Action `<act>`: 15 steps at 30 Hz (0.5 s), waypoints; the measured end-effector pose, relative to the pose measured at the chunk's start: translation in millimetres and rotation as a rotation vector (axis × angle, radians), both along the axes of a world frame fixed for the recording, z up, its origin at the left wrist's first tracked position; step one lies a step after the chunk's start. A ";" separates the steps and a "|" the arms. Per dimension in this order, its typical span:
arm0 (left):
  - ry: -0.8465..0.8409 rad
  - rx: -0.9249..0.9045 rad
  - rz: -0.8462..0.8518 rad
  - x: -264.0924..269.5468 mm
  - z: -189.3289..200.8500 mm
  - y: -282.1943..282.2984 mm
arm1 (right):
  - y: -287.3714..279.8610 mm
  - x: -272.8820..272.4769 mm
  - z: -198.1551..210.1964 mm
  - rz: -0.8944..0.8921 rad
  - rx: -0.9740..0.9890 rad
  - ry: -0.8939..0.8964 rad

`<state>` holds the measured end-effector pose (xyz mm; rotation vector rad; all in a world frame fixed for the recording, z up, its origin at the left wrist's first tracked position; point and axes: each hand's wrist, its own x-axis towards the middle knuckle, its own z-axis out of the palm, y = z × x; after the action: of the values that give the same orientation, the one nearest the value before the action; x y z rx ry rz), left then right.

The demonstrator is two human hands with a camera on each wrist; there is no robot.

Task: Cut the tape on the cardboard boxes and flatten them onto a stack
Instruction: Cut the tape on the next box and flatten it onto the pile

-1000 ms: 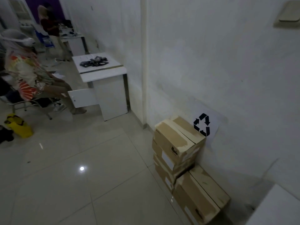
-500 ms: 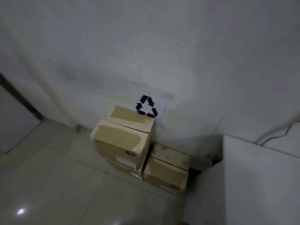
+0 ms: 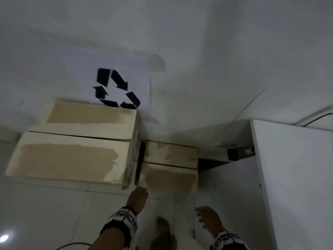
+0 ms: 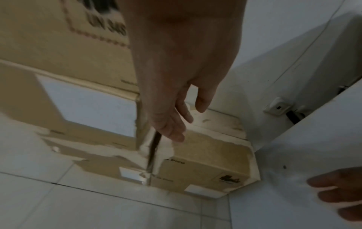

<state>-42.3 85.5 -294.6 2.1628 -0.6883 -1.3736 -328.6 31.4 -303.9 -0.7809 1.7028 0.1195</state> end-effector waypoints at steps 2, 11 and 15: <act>0.039 0.093 0.059 -9.2 -22.4 -29.4 | -21.2 5.3 -21.2 0.109 -0.156 0.074; -0.202 0.152 0.126 -9.3 -120.2 -93.0 | -98.2 32.5 -121.2 0.038 -0.402 0.078; -0.288 0.214 0.213 -13.5 -143.1 -110.9 | -121.3 42.3 -154.8 -0.111 -0.374 0.055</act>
<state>-55.8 -25.4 -437.7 2.5518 -0.4083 -1.0786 -286.3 -89.9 -458.7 -0.9606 1.8419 -0.2633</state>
